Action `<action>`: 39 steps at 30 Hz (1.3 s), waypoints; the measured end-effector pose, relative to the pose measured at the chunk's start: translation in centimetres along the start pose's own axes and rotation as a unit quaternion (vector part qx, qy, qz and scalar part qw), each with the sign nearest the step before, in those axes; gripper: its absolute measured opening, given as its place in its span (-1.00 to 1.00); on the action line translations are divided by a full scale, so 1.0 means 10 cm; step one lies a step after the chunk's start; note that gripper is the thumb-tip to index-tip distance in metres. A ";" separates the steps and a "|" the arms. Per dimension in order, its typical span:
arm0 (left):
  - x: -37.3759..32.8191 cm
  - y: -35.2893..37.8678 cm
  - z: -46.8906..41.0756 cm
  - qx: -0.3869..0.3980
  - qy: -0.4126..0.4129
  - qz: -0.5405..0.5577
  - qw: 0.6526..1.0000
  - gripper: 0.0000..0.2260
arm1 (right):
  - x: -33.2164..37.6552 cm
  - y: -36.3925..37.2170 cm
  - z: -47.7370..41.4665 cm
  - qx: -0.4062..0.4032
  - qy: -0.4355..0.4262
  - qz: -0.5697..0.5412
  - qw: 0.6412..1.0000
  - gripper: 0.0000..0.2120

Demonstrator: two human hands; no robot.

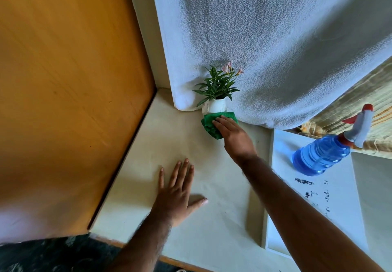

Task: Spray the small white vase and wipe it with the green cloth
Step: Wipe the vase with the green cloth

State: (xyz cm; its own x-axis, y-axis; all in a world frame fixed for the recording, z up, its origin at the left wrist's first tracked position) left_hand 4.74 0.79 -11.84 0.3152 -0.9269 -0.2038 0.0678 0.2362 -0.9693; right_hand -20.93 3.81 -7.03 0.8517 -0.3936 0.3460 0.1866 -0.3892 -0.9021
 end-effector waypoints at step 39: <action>0.04 0.01 0.01 0.009 -0.008 -0.003 1.000 -0.07 | 0.16 -0.36 0.13 -0.014 0.050 -0.050 0.997 -0.49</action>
State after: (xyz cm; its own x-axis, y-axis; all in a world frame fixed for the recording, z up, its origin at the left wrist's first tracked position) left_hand 5.00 0.48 -11.97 0.3307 -0.9233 -0.1955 0.0863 0.2359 -0.9679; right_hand -19.64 5.65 -3.61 0.7759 -0.4329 0.4589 0.2530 -0.4528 -0.8550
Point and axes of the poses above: each hand's wrist, its own z-axis away from the middle knuckle, its own y-axis out of the palm, x = y × z, the point moved 1 cm from there along -z, towards the middle knuckle, and after that the axes turned 13 degrees about y, right-handed, at the moved point
